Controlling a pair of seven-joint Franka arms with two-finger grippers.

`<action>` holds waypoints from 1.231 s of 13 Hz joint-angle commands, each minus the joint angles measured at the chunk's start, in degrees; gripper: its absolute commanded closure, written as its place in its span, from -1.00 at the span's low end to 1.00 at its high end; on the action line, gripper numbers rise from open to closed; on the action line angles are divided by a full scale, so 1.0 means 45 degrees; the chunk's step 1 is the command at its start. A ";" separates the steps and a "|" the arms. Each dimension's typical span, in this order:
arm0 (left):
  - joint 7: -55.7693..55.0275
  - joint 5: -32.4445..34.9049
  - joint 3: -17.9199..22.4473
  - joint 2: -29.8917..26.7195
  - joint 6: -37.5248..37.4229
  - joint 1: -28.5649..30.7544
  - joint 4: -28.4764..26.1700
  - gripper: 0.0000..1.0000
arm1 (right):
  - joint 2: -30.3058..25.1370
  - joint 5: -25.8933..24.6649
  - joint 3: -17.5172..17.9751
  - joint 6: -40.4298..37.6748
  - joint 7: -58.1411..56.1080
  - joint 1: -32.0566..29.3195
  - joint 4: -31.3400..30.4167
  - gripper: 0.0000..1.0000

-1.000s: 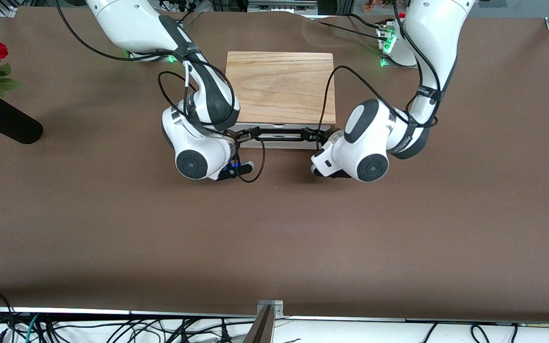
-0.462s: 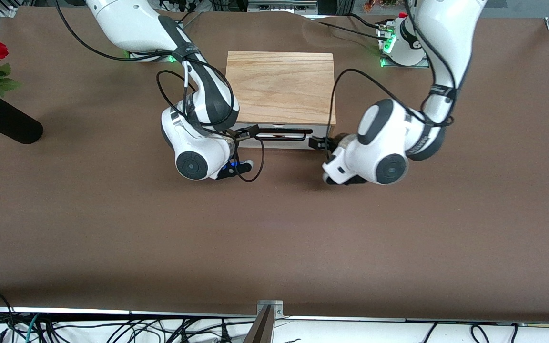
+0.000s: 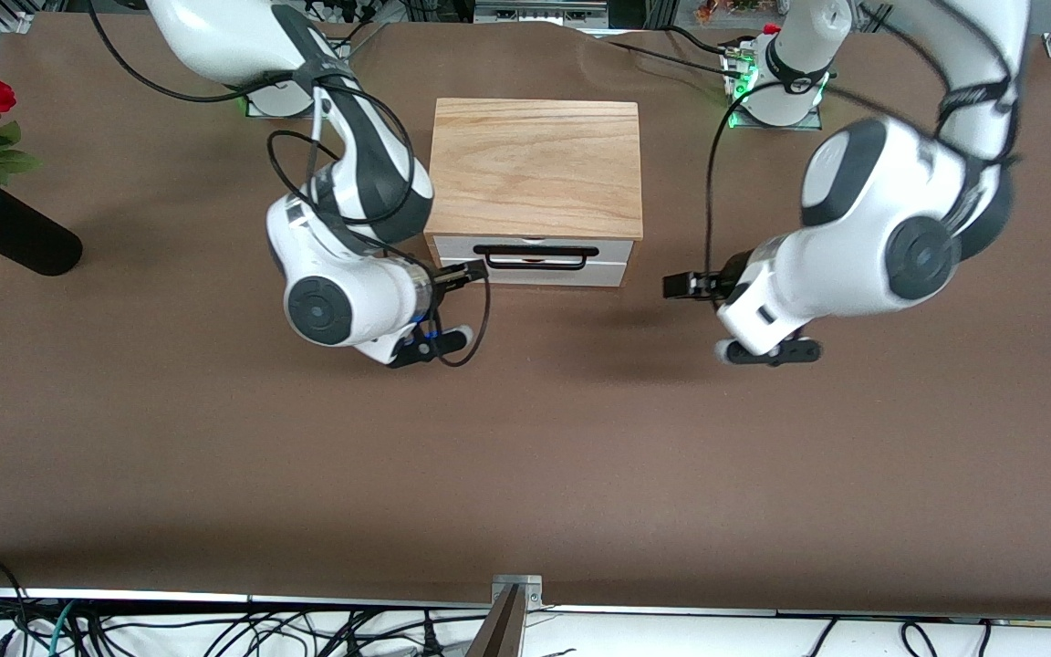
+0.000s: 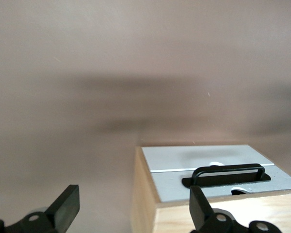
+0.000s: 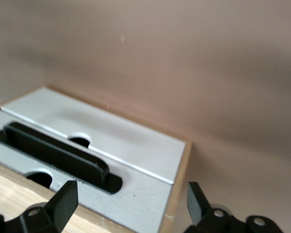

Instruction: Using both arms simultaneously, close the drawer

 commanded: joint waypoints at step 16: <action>0.2594 0.3682 0.2658 -0.4031 -0.2016 0.0518 -0.1367 -1.00 | -0.3672 -0.3739 -0.4378 -0.2909 -0.0255 -0.1750 0.1410 -1.00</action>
